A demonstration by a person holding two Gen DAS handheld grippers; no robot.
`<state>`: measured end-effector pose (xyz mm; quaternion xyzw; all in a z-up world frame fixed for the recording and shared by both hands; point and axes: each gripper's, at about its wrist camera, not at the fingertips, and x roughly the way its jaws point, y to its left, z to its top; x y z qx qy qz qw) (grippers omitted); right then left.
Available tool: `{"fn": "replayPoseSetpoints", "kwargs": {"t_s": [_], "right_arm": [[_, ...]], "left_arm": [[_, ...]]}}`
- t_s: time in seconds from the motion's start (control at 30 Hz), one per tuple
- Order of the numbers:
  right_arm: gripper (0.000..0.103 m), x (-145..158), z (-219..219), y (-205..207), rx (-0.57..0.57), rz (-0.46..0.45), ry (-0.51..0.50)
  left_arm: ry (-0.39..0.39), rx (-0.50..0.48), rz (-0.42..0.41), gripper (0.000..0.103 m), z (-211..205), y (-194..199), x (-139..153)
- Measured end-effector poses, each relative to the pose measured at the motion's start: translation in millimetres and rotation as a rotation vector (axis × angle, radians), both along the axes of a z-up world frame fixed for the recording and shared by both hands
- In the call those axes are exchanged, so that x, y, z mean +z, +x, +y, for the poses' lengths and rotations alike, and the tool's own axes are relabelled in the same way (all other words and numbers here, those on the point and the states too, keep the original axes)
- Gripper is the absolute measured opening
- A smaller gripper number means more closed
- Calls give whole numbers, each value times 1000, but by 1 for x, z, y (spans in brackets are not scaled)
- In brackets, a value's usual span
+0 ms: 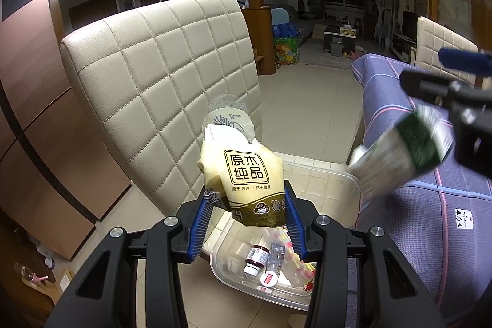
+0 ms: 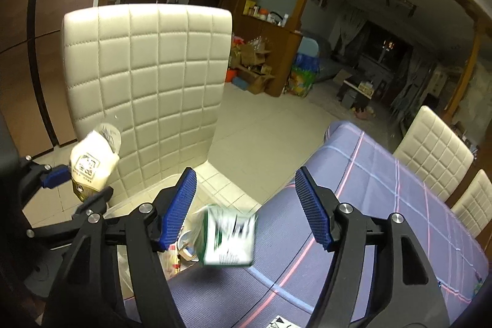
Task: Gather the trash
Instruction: 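Carry the snack bag and milk carton over the clear bin and release both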
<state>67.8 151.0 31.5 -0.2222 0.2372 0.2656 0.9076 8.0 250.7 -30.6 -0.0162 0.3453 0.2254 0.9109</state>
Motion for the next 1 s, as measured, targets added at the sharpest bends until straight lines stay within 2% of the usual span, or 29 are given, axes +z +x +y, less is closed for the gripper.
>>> {"fn": "replayPoseSetpoints", "kwargs": {"t_s": [0.23, 0.57, 0.9, 1.0], "right_arm": [[68, -4, -9, -2, -12, 11, 2], [83, -18, -29, 9, -63, 64, 5], [83, -29, -37, 13, -83, 79, -11], [83, -29, -40, 15, -93, 77, -7]], "left_arm": [[-15, -9, 8, 44, 1, 4, -2], [-20, -14, 6, 44, 0, 12, 3], [-27, -28, 22, 46, -7, 17, 1], [-56, -34, 27, 47, -1, 26, 2]]}}
